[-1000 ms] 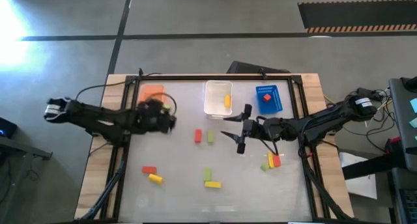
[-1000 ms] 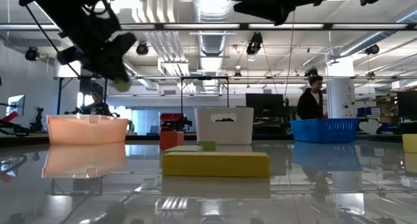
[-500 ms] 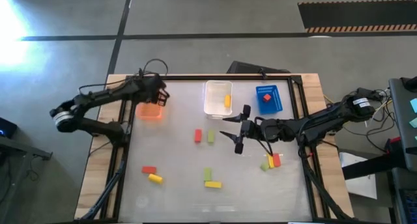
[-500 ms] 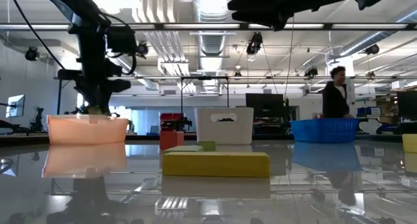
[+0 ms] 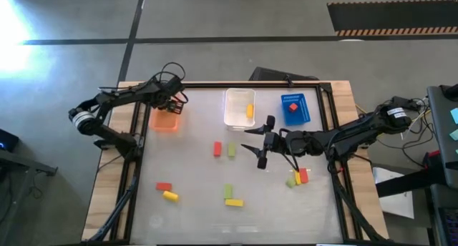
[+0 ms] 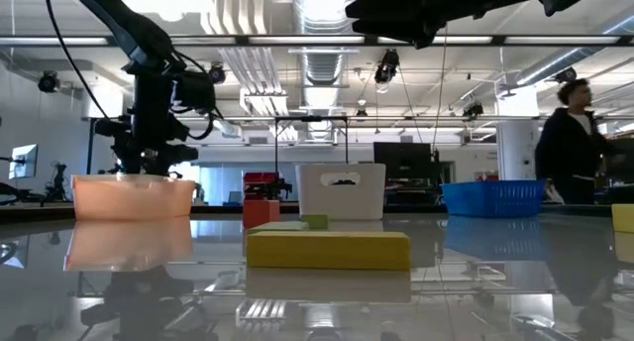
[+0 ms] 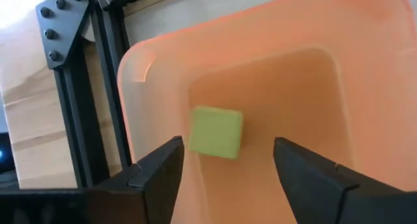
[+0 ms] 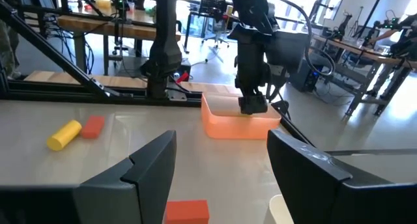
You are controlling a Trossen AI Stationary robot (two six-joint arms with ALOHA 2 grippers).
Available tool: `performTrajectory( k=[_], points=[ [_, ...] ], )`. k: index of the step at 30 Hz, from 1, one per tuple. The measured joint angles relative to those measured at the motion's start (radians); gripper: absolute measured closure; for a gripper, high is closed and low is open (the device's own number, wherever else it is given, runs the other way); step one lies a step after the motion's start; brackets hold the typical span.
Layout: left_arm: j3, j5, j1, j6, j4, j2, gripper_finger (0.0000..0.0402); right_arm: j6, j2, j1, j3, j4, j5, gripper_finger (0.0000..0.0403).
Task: Sort & place blocks by color
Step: Put the bottom right green block into the orange bin, then put the bottom left orange block into the blue bin
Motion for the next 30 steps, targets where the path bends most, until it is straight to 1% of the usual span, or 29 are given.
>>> performTrajectory(
  k=[5,9,13,16,19,22,24,27,30],
  points=[
    [0.004,-0.001,-0.034,0.01,-0.004,-0.047,0.0174,-0.001,0.0,0.0,0.0,0.0,0.0,0.0174],
    [0.005,-0.003,-0.133,-0.018,-0.004,-0.127,0.0173,-0.01,0.0,0.0,0.0,-0.004,0.0,0.0174],
    [0.005,-0.014,-0.302,-0.082,0.019,-0.219,0.0172,-0.022,0.0,0.0,-0.001,-0.014,-0.001,0.0174],
    [0.005,-0.066,-0.462,-0.135,0.093,-0.265,0.0172,-0.035,0.001,0.0,-0.001,-0.026,-0.001,0.0174],
    [0.005,-0.131,-0.625,-0.159,0.191,-0.285,0.0171,-0.058,0.001,0.0,-0.001,-0.027,-0.001,0.0174],
    [0.005,-0.202,-0.782,-0.175,0.286,-0.28,0.0171,-0.076,0.001,0.0,-0.001,-0.026,-0.001,0.0174],
    [0.005,-0.229,-0.879,-0.177,0.349,-0.265,0.0171,-0.083,0.001,0.0,-0.001,-0.025,-0.001,0.0174],
    [0.005,-0.237,-0.998,-0.177,0.453,-0.226,0.0171,-0.085,0.001,0.0,-0.001,-0.026,-0.001,0.0174],
    [0.005,-0.237,-1.093,-0.177,0.548,-0.167,0.0171,-0.099,0.001,0.0,-0.001,-0.026,-0.001,0.0174]
  ],
)
